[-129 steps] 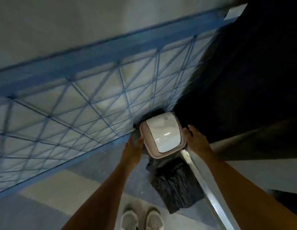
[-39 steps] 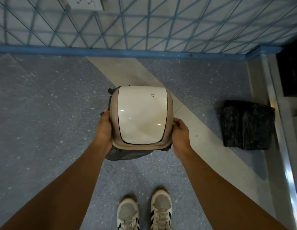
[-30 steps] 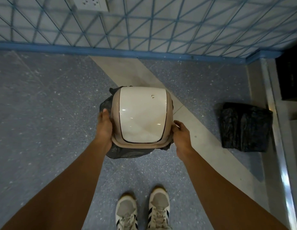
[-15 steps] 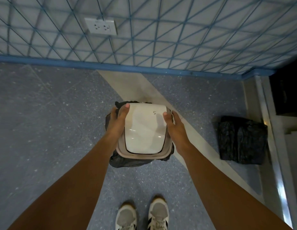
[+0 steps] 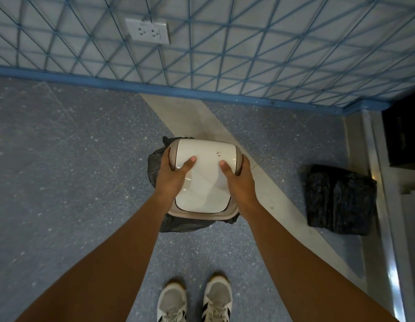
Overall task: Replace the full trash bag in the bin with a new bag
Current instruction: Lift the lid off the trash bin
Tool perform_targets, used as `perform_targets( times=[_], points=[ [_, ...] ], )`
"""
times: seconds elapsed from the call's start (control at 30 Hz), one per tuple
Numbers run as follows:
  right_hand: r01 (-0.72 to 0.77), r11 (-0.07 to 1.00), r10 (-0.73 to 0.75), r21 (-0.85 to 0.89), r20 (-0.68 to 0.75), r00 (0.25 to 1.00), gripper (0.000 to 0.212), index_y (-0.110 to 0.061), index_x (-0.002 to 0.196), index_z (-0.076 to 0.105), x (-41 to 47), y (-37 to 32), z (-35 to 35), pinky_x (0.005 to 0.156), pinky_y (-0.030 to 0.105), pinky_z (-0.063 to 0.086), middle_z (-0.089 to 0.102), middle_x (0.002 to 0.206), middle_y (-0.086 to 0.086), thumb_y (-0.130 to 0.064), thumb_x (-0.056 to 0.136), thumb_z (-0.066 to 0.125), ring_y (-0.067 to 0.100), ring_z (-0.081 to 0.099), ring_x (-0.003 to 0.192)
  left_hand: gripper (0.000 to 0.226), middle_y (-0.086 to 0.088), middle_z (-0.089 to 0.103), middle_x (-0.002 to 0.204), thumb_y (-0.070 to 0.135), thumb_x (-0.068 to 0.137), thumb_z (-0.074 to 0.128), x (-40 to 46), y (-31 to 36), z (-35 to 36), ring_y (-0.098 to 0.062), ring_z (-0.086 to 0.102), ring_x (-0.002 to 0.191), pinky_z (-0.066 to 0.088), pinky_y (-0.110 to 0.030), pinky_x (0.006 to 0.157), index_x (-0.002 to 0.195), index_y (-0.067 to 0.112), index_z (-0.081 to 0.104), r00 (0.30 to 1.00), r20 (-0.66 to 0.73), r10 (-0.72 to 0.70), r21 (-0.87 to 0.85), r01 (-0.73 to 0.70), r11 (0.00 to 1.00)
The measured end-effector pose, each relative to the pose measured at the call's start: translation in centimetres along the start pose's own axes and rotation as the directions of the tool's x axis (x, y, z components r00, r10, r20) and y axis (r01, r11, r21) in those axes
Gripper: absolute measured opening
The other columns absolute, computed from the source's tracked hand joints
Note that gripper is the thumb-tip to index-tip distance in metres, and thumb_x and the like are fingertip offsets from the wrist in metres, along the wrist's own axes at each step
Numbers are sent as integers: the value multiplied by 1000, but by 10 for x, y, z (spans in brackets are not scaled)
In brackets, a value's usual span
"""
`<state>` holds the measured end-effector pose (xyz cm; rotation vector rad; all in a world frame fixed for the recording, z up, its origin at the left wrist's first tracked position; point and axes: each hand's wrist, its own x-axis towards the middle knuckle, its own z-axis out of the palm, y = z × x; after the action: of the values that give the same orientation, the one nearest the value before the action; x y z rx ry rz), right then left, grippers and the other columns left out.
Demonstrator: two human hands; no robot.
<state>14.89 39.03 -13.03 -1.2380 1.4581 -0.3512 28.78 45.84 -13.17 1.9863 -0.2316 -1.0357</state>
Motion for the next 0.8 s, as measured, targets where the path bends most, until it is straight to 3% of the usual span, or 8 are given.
perform_targets(
  times=[0.17,0.27,0.4,0.53,0.7,0.8],
  points=[
    [52,998,-52,-29,-5,999,78,-24,148,21,-13,-26,2,112,43,34,36,150,3,-47,85,60,25,37,135,80,-2,40,146,43,80,67,-13,20,-17,-24,43,128,39,-39,104,146,26,26,996,-52,70,0,-70,998],
    [95,995,-95,8,14,995,77,-24,148,23,-20,-49,7,109,46,37,41,146,3,-46,84,62,24,41,132,79,-2,42,144,42,80,68,-21,38,-37,-24,46,126,41,-45,104,145,25,27,992,-63,109,-44,-111,993],
    [165,986,-166,23,44,985,75,-24,148,23,-41,-87,30,98,29,41,46,143,2,-43,86,61,21,47,125,77,0,47,139,40,80,68,-33,60,-80,-17,51,115,47,-32,91,144,26,29,982,-125,138,-129,-154,980],
    [181,980,-188,76,90,978,75,-21,148,24,-67,-117,68,106,43,41,45,145,4,-39,86,63,22,46,128,78,2,48,137,41,80,68,-38,66,-131,-12,50,107,44,-27,83,145,27,28,973,-175,150,-159,-178,971],
    [221,973,-226,65,86,970,74,-21,147,25,-105,-130,121,103,33,41,43,144,3,-39,86,64,20,45,127,76,6,48,131,42,79,68,-45,53,-194,-13,50,110,45,-22,78,143,28,30,965,-199,171,-153,-203,967],
    [210,976,-215,57,87,973,76,-22,147,23,-128,-127,148,106,36,38,40,147,2,-39,85,64,21,42,130,73,1,49,137,39,81,68,-50,35,-226,-19,52,118,49,-38,95,142,26,31,970,-183,162,-180,-195,964]
  ],
)
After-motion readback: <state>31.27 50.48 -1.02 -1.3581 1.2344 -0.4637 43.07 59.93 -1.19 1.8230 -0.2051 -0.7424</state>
